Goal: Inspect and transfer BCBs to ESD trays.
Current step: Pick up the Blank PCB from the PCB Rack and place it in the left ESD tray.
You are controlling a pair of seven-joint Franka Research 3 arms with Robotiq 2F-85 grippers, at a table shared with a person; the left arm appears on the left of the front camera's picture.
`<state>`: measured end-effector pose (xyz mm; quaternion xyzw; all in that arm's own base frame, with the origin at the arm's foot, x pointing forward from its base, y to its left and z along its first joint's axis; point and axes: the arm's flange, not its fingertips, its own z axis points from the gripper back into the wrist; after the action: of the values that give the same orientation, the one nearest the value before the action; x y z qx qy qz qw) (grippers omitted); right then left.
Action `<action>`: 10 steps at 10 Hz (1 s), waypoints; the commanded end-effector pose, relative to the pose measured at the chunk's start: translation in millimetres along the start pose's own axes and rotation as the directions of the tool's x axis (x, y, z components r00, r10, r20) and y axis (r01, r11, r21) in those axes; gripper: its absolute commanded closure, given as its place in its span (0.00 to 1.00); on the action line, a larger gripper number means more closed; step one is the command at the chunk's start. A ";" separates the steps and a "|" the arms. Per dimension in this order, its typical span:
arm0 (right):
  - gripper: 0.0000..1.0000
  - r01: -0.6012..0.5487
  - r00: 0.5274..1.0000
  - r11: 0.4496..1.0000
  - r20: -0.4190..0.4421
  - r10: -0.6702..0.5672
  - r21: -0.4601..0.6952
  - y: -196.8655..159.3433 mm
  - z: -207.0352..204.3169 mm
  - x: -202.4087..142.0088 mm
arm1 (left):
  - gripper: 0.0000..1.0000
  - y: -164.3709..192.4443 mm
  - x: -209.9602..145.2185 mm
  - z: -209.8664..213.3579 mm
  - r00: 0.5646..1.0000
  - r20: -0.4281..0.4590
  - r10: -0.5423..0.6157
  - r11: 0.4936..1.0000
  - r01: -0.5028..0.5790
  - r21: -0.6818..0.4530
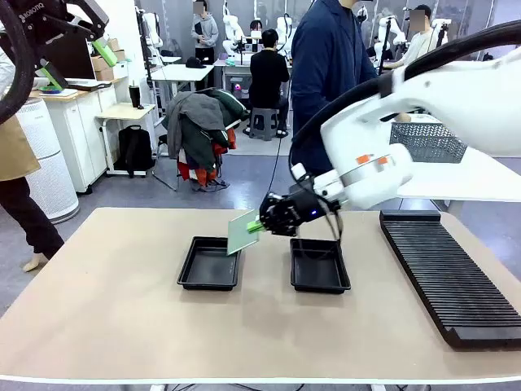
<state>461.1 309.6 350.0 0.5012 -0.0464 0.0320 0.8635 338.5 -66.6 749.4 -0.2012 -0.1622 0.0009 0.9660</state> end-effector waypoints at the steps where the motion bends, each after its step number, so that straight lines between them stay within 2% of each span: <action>1: 0.98 -0.008 0.999 0.999 0.042 0.006 0.043 -6.0 -36.2 13.4 | 0.00 1.1 -0.3 -1.2 1.000 -0.001 0.003 1.000 -0.003 -0.002; 4: 0.98 0.027 1.000 0.999 0.010 -0.027 0.027 -14.8 -89.2 20.2 | 0.00 1.1 -0.3 -1.2 1.000 -0.001 0.003 1.000 -0.003 -0.002; 10: 0.98 0.112 0.993 0.994 0.047 -0.111 -0.011 -28.9 -119.7 10.9 | 0.00 1.1 -0.3 -1.2 1.000 -0.001 0.003 1.000 -0.003 -0.002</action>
<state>481.3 391.1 271.6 0.4980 -0.0330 -0.0054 0.8666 338.6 -66.6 749.4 -0.2012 -0.1621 0.0009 0.9660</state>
